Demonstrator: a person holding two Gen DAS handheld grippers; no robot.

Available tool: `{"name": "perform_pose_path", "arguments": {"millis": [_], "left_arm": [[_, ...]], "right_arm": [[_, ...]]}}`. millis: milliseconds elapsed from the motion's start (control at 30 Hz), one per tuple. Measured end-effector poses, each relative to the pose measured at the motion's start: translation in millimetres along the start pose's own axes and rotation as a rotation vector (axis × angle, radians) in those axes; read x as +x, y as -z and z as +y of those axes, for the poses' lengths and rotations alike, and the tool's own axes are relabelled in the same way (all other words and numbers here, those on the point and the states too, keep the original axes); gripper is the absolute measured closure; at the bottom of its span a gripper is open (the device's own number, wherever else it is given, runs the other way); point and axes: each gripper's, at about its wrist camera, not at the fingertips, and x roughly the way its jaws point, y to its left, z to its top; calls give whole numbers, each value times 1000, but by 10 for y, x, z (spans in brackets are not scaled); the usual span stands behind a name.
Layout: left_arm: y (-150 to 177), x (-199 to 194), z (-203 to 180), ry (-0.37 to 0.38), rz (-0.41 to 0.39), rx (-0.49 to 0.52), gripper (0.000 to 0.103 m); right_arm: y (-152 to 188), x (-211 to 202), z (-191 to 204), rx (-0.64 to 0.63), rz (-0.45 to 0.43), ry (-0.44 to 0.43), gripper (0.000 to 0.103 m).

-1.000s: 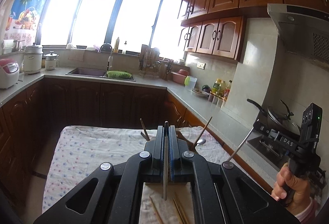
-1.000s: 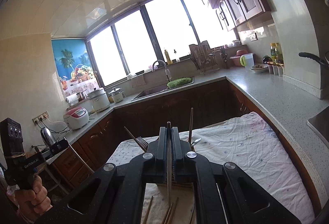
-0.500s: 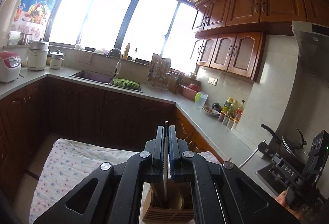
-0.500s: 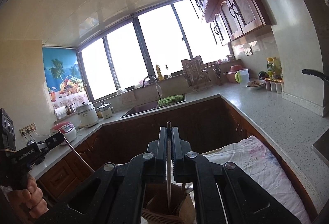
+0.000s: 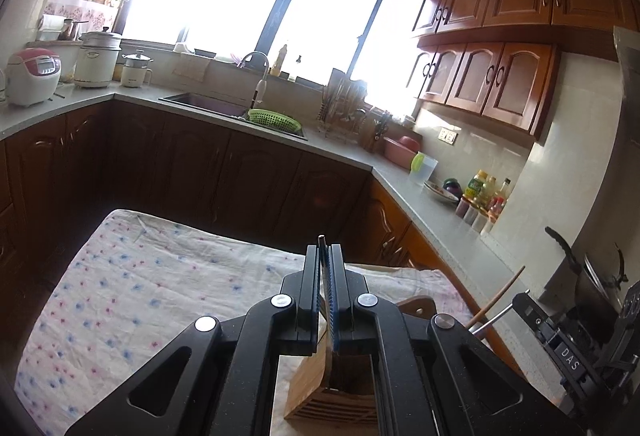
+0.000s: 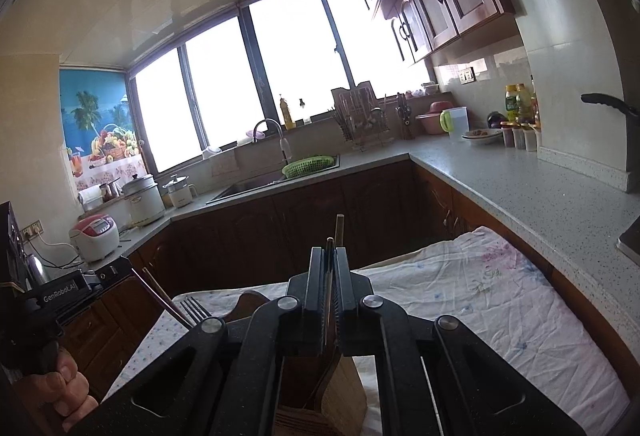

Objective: Organize utensils
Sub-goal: 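Lower the chopstick into the holder with the left tool while the right tool inserts its chopstick, then open both tools and move them back over the remaining chopsticks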

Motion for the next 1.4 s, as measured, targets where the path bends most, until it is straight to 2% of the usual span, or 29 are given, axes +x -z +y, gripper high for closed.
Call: {"name": "perform_pose_path", "arguments": {"millis": [233,533,567,600,633,667,700,733,767,833,867,900,933,967,1133,1400], "left_arm": [[-55,215,-95,2,29,19,101],[-91,245,-36,8,45,11,101],[-105,250,-29,12,50,5,101],[-125,258,-26,15,57,-2,97],[-133,224,10,21,61,-10,89],[-137,158,57,22,55,-15,83],[-142,85,75,17,41,-15,74],[-143,20,85,14,28,-13,66],[-141,-45,94,15,18,-13,62],[-74,-187,117,15,8,-13,49],[-45,-252,122,15,2,-10,47],[22,-331,129,8,-1,-4,42],[56,-393,133,-2,-2,0,32],[105,-473,138,-7,-7,-1,29],[373,-838,206,-23,-12,-15,21],[767,-1338,257,-52,42,-42,16]], "right_arm": [[26,38,-54,10,27,4,99],[5,66,-78,24,44,2,98],[5,70,-89,31,45,-2,95],[-3,64,-107,41,43,-6,93],[-12,47,-122,51,41,-9,92],[-25,24,-138,61,37,-16,85],[-40,-14,-152,71,29,-22,71],[-57,-64,-157,81,16,-29,63],[-76,-124,-154,89,0,-34,52],[-107,-247,-159,102,-27,-45,44],[-121,-311,-169,111,-43,-54,34],[-124,-386,-171,118,-65,-64,22],[-122,-462,-169,121,-85,-67,18],[-118,-533,-165,121,-101,-69,10],[-18,-810,-164,139,-108,-101,4],[442,-1164,-192,156,-12,-103,2]]}}
